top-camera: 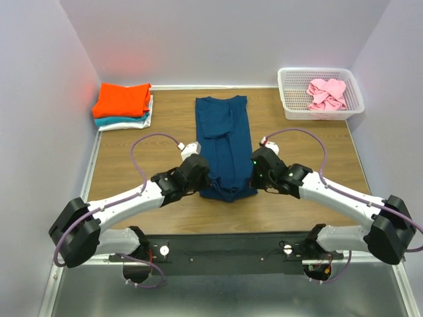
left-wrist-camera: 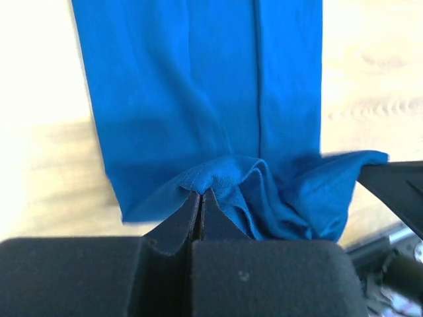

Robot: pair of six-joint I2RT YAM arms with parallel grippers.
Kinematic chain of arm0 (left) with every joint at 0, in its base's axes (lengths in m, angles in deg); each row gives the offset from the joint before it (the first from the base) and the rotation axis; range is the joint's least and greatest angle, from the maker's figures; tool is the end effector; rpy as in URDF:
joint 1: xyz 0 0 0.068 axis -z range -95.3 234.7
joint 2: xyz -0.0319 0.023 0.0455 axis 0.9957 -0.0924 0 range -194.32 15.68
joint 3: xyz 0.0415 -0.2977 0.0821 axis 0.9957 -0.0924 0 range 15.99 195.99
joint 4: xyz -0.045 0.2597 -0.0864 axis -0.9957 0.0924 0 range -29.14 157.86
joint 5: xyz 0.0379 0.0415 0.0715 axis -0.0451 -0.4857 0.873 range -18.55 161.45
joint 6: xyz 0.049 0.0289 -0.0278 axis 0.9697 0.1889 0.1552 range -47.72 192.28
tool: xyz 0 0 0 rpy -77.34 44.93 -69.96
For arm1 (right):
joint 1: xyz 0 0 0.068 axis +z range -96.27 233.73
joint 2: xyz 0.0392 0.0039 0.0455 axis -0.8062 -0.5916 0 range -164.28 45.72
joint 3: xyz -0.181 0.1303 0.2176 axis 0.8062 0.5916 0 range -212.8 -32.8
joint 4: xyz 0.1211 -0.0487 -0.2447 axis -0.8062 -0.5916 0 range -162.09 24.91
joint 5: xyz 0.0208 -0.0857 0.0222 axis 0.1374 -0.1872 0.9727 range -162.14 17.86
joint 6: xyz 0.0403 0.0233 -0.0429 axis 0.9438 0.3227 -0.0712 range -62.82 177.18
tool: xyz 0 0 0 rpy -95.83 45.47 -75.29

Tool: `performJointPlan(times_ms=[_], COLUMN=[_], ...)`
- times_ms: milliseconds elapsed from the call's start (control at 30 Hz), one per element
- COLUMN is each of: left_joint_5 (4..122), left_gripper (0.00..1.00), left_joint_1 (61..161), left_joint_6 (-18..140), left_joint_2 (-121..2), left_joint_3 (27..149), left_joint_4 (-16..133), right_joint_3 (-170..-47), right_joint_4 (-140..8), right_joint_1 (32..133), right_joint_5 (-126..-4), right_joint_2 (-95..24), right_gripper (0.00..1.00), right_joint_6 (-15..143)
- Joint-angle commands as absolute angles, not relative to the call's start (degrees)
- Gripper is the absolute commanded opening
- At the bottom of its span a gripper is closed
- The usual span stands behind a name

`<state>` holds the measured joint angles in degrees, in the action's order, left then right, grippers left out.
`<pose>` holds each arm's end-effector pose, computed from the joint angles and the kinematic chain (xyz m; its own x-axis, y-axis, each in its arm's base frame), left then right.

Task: Fold and stack the t-shirts
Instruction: Fold the tshirt

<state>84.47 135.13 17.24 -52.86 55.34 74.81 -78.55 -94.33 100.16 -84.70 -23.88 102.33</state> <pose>0.1711 -0.1898 0.2380 -0.7793 -0.3104 -0.5444 0.0134 0.8602 -0.5097 0.1806 0.1745 0.2502 -0.8263 0.1354 -0.5468 -0.0447 0.9519 0.3032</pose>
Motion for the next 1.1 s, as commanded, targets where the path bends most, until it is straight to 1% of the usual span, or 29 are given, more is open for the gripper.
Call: performJointPlan(times_ms=[0,133,500,733,1067], left_joint_5=[86.57,88.5,86.66,84.82,81.66], left_gripper=[0.0,0.0,0.0,0.0,0.0], left_joint_1=[132.34,130.06,122.14,118.01,115.11], left_joint_6=[23.67,25.0,31.58,34.93,41.08], left_joint_2=[-56.21,-59.63,-66.23,-72.47,-79.06], left_joint_3=[60.19,63.7,70.47,75.22,82.07], left_joint_4=[71.67,73.86,70.27,70.0,68.95], right_joint_3=[-83.68,-88.6,-99.14,-103.1,-107.41], right_joint_4=[-89.71,-89.26,-86.63,-85.75,-85.13], right_joint_1=[98.99,96.54,89.95,87.22,83.61], right_joint_5=[-92.44,-95.08,-93.24,-92.01,-89.55], right_joint_2=[-27.22,-31.69,-42.43,-48.75,-54.47], right_gripper=[0.01,0.01,0.01,0.01,0.01], right_joint_6=[101.13,99.02,95.94,94.36,93.3])
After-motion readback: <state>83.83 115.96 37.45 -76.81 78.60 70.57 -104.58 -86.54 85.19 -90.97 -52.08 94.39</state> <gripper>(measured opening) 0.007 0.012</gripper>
